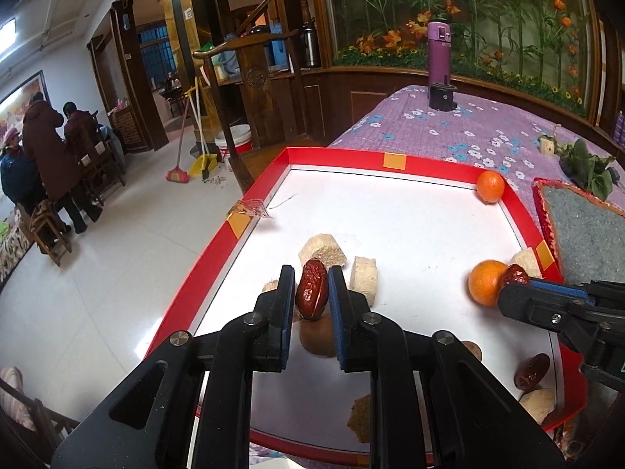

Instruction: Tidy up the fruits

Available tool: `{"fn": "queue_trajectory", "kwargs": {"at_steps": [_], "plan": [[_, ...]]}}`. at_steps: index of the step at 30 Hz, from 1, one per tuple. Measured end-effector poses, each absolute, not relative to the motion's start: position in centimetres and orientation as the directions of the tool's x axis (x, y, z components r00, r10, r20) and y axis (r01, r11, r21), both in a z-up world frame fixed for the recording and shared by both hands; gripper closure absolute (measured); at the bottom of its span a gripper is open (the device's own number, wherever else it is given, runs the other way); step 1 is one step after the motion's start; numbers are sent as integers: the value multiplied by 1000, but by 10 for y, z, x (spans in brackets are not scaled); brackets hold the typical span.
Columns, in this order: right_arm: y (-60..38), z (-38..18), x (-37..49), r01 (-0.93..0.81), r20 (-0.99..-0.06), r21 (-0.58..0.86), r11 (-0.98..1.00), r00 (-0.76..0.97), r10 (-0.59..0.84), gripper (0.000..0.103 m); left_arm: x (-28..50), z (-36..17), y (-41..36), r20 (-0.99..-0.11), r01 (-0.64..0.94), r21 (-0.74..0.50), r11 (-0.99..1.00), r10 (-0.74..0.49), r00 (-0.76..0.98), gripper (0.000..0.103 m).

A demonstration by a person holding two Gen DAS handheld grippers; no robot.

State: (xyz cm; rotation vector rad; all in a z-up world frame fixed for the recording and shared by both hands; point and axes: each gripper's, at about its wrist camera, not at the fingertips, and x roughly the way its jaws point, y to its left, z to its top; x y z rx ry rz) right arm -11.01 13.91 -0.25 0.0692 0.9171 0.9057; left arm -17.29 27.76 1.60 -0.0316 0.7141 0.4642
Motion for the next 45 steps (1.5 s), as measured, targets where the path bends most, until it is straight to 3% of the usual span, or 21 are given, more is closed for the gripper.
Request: {"fn": "queue_trajectory", "kwargs": {"at_steps": [6, 12, 26, 28, 38, 45], "plan": [[126, 10, -113, -650, -613, 432, 625, 297, 732, 85, -181, 25, 275, -606, -454, 137, 880, 437, 665, 61], [114, 20, -119, -649, -582, 438, 622, 322, 747, 83, -187, 36, 266, -576, -464, 154, 872, 461, 675, 48], [67, 58, -154, -657, -490, 401, 638, 435, 756, 80, -214, 84, 223, -467, -469, 176, 865, 493, 734, 30], [58, 64, -160, -655, -474, 395, 644, 455, 753, 78, -221, 91, 212, -443, -474, 180, 862, 501, 743, 21], [1, 101, -217, -623, -368, 344, 703, 599, 711, 53, -261, 130, 159, -379, -456, 165, 874, 483, 789, 20], [-38, 119, -269, -602, -299, 341, 722, 659, 691, 49, -311, 153, 130, -354, -437, 111, 892, 447, 822, 19]]}}
